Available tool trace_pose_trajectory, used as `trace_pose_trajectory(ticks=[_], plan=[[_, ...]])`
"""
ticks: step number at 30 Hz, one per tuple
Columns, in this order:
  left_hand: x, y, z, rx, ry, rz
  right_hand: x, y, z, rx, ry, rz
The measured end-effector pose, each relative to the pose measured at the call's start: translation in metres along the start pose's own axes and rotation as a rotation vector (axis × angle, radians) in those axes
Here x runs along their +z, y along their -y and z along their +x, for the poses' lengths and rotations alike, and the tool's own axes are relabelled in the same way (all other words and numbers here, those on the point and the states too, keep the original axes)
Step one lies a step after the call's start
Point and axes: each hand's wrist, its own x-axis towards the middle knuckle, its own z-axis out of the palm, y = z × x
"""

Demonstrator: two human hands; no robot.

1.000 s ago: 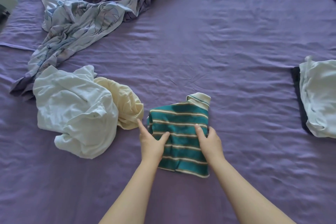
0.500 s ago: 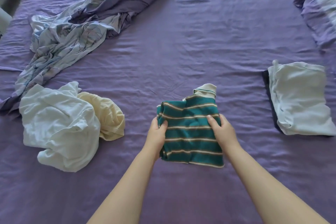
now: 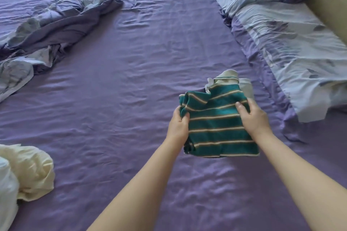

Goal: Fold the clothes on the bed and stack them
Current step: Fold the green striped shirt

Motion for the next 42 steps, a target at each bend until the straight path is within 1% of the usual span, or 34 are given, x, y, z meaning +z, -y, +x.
trace_pose_trajectory(ticks=[4, 8, 11, 12, 13, 14, 15, 16, 17, 18, 19, 20, 21, 22, 24, 25, 27, 28, 31, 38, 42], plan=[[0.052, -0.011, 0.026, 0.019, 0.025, -0.009, -0.024, -0.032, 0.034, 0.029, -0.067, -0.062], [0.088, -0.009, 0.049, 0.042, 0.003, 0.043, -0.029, -0.063, 0.055, 0.089, -0.052, -0.127], [0.106, -0.002, 0.064, -0.015, 0.000, 0.075, -0.023, -0.082, 0.070, 0.091, -0.013, -0.153], [0.110, 0.001, 0.068, -0.048, -0.008, 0.135, -0.021, -0.086, 0.074, 0.101, 0.016, -0.141], [0.114, 0.003, 0.068, -0.071, -0.051, 0.255, -0.018, -0.089, 0.077, 0.114, 0.042, -0.110], [0.117, 0.005, 0.067, -0.059, -0.151, 0.440, -0.016, -0.091, 0.078, 0.119, 0.055, -0.082], [0.120, 0.006, 0.063, 0.036, -0.274, 0.654, -0.014, -0.093, 0.077, 0.104, 0.045, -0.080], [0.124, 0.005, 0.060, 0.240, -0.374, 0.836, -0.012, -0.095, 0.074, 0.049, 0.009, -0.127], [0.130, 0.004, 0.058, 0.523, -0.404, 0.960, -0.010, -0.096, 0.069, -0.052, -0.033, -0.228], [0.137, 0.004, 0.058, 0.822, -0.350, 1.032, -0.006, -0.097, 0.065, -0.179, -0.073, -0.349], [0.145, 0.005, 0.058, 1.061, -0.212, 1.086, -0.002, -0.098, 0.060, -0.301, -0.094, -0.457], [0.152, 0.007, 0.059, 1.200, -0.059, 1.133, 0.002, -0.099, 0.057, -0.391, -0.078, -0.554], [0.156, 0.009, 0.061, 1.231, 0.063, 1.193, 0.008, -0.101, 0.055, -0.432, -0.025, -0.640], [0.158, 0.012, 0.064, 1.175, 0.130, 1.279, 0.013, -0.104, 0.052, -0.410, 0.052, -0.691], [0.154, 0.021, 0.072, 0.949, 0.101, 1.516, 0.021, -0.118, 0.050, -0.291, 0.162, -0.664], [0.148, 0.026, 0.077, 0.832, 0.095, 1.611, 0.023, -0.125, 0.051, -0.248, 0.182, -0.643], [0.133, 0.035, 0.088, 0.647, 0.129, 1.617, 0.027, -0.135, 0.052, -0.228, 0.191, -0.650], [0.128, 0.039, 0.092, 0.608, 0.124, 1.596, 0.029, -0.138, 0.053, -0.225, 0.201, -0.662], [0.127, 0.048, 0.099, 0.558, 0.115, 1.568, 0.035, -0.142, 0.057, -0.208, 0.212, -0.684], [0.126, 0.063, 0.115, 0.445, 0.189, 1.436, 0.045, -0.149, 0.062, -0.223, 0.210, -0.732], [0.129, 0.065, 0.119, 0.418, 0.211, 1.466, 0.048, -0.150, 0.067, -0.214, 0.250, -0.763]])
